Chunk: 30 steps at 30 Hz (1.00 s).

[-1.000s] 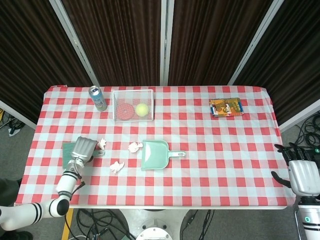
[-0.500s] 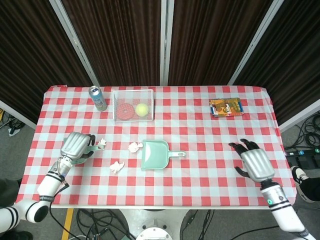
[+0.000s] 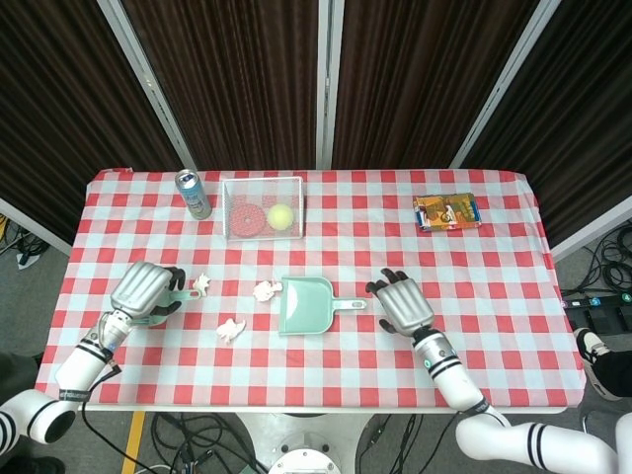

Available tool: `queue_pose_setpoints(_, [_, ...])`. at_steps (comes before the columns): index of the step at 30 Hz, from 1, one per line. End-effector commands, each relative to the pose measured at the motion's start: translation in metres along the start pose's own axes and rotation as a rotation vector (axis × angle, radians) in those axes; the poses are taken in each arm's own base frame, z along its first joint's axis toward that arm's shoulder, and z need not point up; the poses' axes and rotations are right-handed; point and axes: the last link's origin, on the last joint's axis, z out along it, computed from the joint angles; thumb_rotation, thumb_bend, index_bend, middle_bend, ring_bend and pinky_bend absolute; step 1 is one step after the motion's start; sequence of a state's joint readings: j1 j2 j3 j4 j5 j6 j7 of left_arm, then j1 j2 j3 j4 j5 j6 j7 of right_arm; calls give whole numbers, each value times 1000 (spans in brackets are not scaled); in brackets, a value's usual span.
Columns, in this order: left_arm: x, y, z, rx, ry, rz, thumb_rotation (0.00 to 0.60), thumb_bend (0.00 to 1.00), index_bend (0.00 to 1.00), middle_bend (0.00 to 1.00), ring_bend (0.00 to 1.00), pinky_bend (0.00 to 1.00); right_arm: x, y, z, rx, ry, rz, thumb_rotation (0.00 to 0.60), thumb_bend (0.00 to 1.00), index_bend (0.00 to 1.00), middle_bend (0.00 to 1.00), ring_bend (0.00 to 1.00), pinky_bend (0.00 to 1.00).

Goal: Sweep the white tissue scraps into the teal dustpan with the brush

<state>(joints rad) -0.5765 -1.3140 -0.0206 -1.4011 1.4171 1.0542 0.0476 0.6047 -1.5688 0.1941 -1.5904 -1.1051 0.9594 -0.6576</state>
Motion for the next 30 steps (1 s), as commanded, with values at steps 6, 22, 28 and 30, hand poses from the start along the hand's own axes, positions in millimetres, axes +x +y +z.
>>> queue_pose_setpoints(6, [-4, -2, 0, -1, -9, 7, 600, 414, 574, 582, 741, 877, -11, -30, 34, 6, -10, -18, 600, 160, 355, 429, 168, 253])
queue_pose_setpoints(22, [-9, -1, 1, -4, -29, 20, 600, 415, 569, 579, 737, 877, -21, -46, 50, 12, -36, -24, 600, 223, 408, 455, 193, 254])
queue_pose_setpoints(28, [-11, -2, 3, -2, -31, 21, 600, 415, 569, 579, 737, 876, -23, -51, 54, 19, -38, -16, 600, 286, 490, 477, 235, 270])
queue_pose_setpoints(30, [-12, -3, 4, 1, -34, 8, 600, 414, 569, 579, 736, 877, -22, -53, 56, 19, -30, -22, 600, 320, 534, 500, 261, 286])
